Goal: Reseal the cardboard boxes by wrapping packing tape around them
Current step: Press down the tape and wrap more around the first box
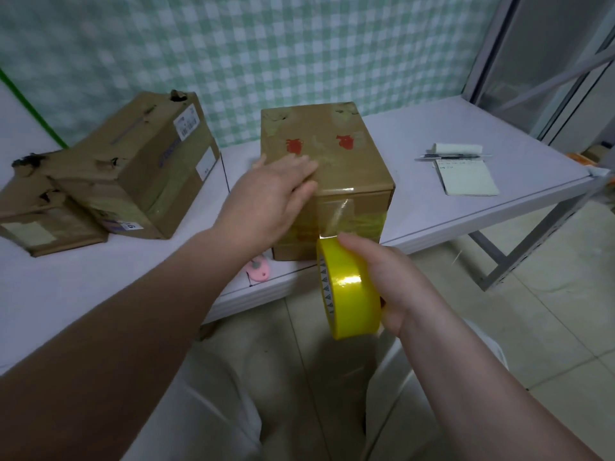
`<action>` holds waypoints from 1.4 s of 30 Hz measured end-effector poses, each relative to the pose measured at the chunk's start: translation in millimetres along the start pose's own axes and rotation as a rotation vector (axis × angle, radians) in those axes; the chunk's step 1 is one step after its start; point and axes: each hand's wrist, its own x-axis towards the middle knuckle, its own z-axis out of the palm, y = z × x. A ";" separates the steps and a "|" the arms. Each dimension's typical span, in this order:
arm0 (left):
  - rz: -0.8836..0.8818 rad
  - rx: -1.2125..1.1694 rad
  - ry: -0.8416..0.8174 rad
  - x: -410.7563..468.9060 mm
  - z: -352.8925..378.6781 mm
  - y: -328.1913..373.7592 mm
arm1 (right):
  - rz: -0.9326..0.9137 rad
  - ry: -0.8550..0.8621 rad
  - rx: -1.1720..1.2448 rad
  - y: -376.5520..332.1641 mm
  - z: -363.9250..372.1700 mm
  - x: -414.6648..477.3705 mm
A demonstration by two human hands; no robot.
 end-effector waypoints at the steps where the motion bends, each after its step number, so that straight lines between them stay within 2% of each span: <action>1: -0.098 -0.052 0.189 -10.8 0.2 -1.9 | 0.007 -0.001 0.002 -0.1 1.2 -1.0; 3: -0.314 -0.080 0.486 -34.5 5.8 -9.8 | 0.011 0.006 -0.002 1.3 3.9 -1.3; 4: -0.425 -0.081 0.527 -46.1 10.9 -15.1 | 0.005 0.015 0.000 2.3 5.3 -0.8; 6: -0.650 -0.101 0.400 -67.4 25.4 -26.1 | -0.011 0.038 -0.004 3.6 9.4 -0.2; 9: -0.849 -0.098 0.046 -88.0 45.3 -35.1 | -0.028 0.070 -0.024 2.9 15.7 -2.1; 11: -0.832 -0.033 -0.089 -91.4 51.3 -34.2 | -0.039 0.085 -0.026 2.9 18.3 -2.9; 21: -0.904 -0.225 -0.174 -72.9 40.2 -26.7 | -0.074 0.164 -0.039 9.5 24.2 -4.4; 24: -0.956 -0.381 -0.127 -74.8 38.0 -26.9 | -0.132 0.200 -0.020 11.0 27.7 -5.7; 28: -1.039 -0.550 0.040 -83.8 36.0 -28.2 | -0.221 0.266 -0.039 9.6 26.2 -5.9; 31: -0.989 -0.564 0.076 -89.1 31.5 -22.5 | -0.281 0.214 -0.104 11.3 25.4 -6.5; 35: -0.920 -0.851 0.184 -85.4 13.0 -6.2 | -0.310 0.079 -0.194 9.3 27.7 -13.6; 38: -0.840 -1.066 0.153 -78.0 -0.1 10.3 | -0.275 -0.003 -0.232 4.7 27.1 -18.0; 42: -0.790 -1.190 0.054 -70.4 -3.9 29.9 | -0.255 -0.109 -0.243 -1.1 26.0 -25.9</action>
